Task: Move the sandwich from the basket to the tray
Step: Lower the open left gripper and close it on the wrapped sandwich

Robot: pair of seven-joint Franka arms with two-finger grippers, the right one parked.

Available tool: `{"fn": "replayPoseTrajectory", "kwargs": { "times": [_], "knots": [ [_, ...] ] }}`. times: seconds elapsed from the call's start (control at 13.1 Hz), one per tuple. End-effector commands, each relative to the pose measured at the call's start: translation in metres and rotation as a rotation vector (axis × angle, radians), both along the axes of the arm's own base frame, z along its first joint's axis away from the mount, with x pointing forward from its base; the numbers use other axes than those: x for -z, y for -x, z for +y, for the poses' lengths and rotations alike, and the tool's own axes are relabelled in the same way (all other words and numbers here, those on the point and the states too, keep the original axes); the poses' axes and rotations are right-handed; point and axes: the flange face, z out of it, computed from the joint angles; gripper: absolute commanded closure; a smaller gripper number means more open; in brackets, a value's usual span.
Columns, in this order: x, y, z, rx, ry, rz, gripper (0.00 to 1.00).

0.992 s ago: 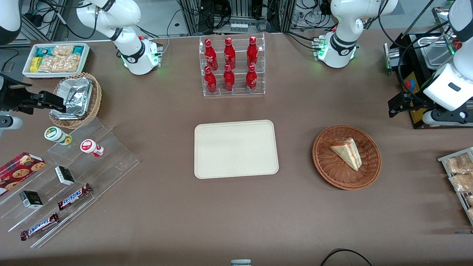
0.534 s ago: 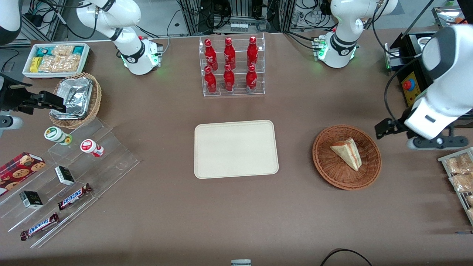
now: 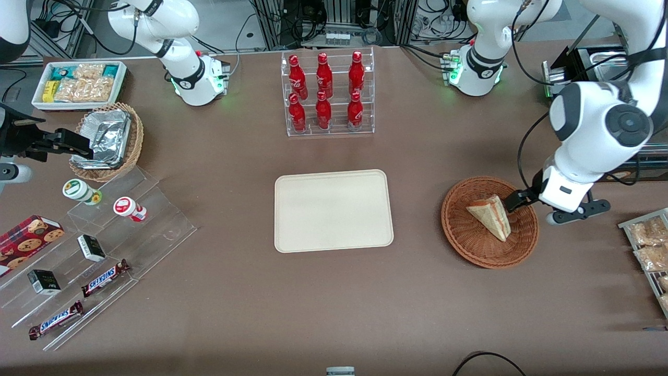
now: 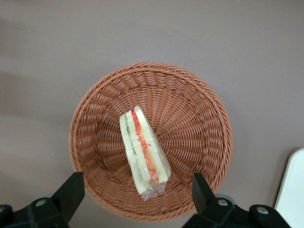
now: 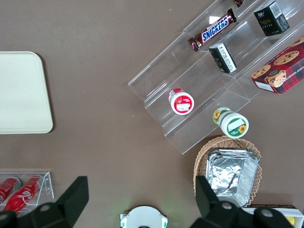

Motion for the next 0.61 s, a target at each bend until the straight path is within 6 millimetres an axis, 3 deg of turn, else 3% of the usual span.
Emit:
{"fn": "replayPoseTrajectory", "kwargs": {
  "times": [0.0,0.53],
  "knots": [
    [0.017,0.018,-0.001,-0.055,0.006,-0.04,0.0],
    [0.067,0.018,-0.018,-0.113,0.019,-0.005,0.0]
  ]
}}
